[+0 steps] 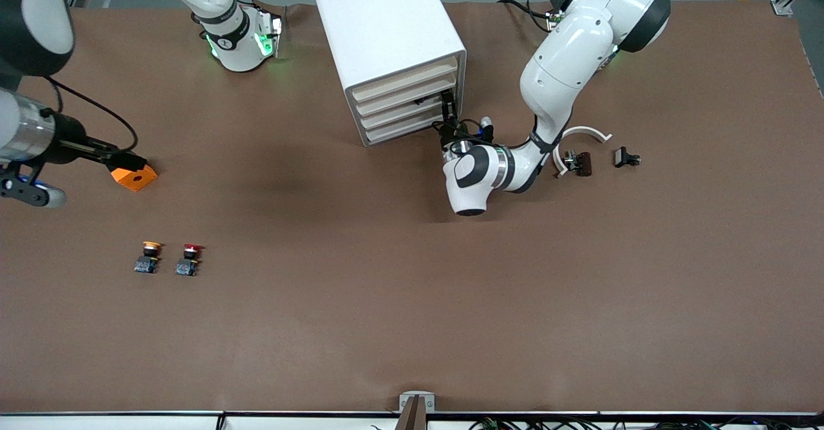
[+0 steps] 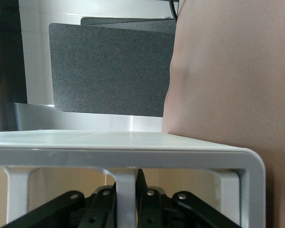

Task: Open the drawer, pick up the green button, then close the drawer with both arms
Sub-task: 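Hold the drawer open with the left gripper while the right gripper reaches in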

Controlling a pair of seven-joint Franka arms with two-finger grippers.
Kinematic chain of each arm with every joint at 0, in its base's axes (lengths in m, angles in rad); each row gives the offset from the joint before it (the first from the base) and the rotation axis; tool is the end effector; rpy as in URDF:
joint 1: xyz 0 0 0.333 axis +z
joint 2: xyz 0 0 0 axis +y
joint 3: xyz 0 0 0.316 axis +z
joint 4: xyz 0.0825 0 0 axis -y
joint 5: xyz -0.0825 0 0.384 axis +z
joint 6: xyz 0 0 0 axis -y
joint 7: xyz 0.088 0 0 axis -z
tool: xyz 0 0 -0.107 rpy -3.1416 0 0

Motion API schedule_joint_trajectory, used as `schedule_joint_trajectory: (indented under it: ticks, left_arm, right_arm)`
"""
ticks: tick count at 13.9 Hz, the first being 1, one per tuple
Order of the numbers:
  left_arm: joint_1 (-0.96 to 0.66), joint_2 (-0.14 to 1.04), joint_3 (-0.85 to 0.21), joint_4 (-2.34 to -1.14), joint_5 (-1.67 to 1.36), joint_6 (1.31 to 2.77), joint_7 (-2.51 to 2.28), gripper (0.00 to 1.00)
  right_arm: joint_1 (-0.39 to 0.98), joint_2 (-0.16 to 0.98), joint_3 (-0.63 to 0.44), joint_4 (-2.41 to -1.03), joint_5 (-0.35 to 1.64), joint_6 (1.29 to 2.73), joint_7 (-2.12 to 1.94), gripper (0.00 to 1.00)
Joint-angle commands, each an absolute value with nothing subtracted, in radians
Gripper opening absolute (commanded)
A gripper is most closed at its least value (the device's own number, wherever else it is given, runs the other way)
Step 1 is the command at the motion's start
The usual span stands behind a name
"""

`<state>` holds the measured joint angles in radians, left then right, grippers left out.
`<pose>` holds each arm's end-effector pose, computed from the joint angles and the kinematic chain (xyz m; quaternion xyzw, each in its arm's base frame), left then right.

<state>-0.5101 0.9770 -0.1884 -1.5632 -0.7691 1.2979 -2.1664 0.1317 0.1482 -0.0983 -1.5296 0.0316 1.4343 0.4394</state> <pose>0.3772 -0.4224 0.0952 -0.4598 -0.5685 0.5015 0.4625 0.5777 0.0268 0.5497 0.9722 -0.2002 -0.1197 0.0201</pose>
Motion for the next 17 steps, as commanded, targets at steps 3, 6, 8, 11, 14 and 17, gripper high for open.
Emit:
schedule_joint_trajectory:
  ticks: [3,6,8,11,14,17]
  left_arm:
    - [-0.499,0.951,-0.187,-1.578,-0.772,1.267,-2.160,0.01]
    - [-0.463,0.957,-0.180,-1.569,-0.772,1.270,-2.160,0.02]
    - [-0.433,0.959,-0.178,-1.552,-0.772,1.284,-2.155,0.04]
    - [-0.381,0.960,-0.178,-1.529,-0.772,1.314,-2.131,0.05]
    - [-0.336,0.969,-0.178,-1.499,-0.775,1.327,-2.131,0.06]
    - [-0.298,0.971,-0.178,-1.474,-0.773,1.328,-2.131,0.08]
  right_arm:
    - [0.179,0.150,-0.103,-1.511,0.078,1.430,0.569,1.00]
    - [0.179,0.152,-0.104,-1.511,0.091,1.431,0.577,1.00]
    - [0.183,0.152,-0.103,-1.511,0.092,1.433,0.618,1.00]
    - [0.218,0.152,-0.103,-1.512,0.092,1.454,0.673,1.00]
    - [0.264,0.152,-0.103,-1.520,0.112,1.491,0.783,1.00]
    - [0.302,0.152,-0.103,-1.535,0.150,1.532,0.888,1.00]
